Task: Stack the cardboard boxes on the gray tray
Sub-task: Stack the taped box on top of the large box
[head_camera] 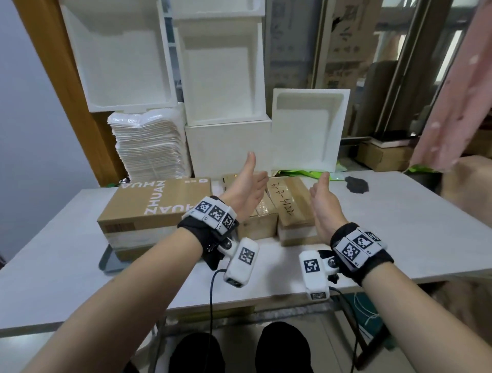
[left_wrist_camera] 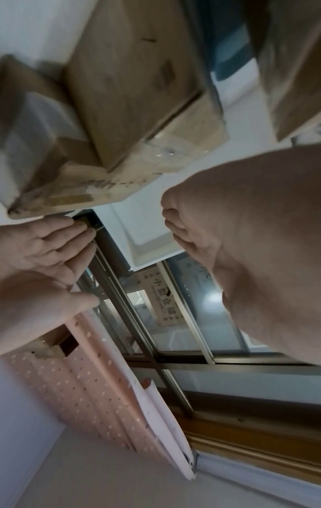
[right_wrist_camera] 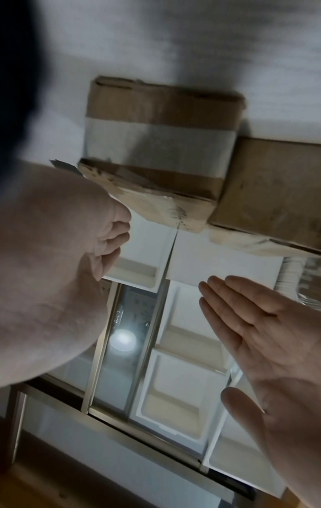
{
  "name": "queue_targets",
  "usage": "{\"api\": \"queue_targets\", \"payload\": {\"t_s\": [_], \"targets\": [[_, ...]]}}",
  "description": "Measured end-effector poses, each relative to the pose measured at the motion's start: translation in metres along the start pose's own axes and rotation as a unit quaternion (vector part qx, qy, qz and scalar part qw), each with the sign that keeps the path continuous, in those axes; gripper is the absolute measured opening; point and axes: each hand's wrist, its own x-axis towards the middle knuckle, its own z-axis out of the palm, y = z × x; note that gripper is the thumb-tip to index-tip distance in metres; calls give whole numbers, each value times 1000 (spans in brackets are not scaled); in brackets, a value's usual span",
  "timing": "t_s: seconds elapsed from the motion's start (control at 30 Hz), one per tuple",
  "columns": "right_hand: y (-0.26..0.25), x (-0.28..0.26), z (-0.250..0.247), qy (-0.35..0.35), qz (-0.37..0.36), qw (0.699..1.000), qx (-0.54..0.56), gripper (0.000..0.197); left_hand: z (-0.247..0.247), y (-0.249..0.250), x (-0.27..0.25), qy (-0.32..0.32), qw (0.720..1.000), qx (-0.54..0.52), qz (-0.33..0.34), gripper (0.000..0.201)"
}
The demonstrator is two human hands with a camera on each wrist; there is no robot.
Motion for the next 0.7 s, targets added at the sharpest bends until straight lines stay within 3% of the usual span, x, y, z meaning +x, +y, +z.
{"api": "queue_targets", "payload": {"t_s": [0.37, 0.53, 0.7], "targets": [[8, 6, -34, 24, 30, 999, -11, 84, 42, -38, 5, 0, 997, 45, -69, 97], [15, 10, -37, 28, 40, 998, -49, 81, 48, -42, -9, 16, 992, 101, -71, 87], [24, 10, -30, 21, 56, 995, -77, 83, 51, -44, -12, 33, 993, 88, -70, 79]]}}
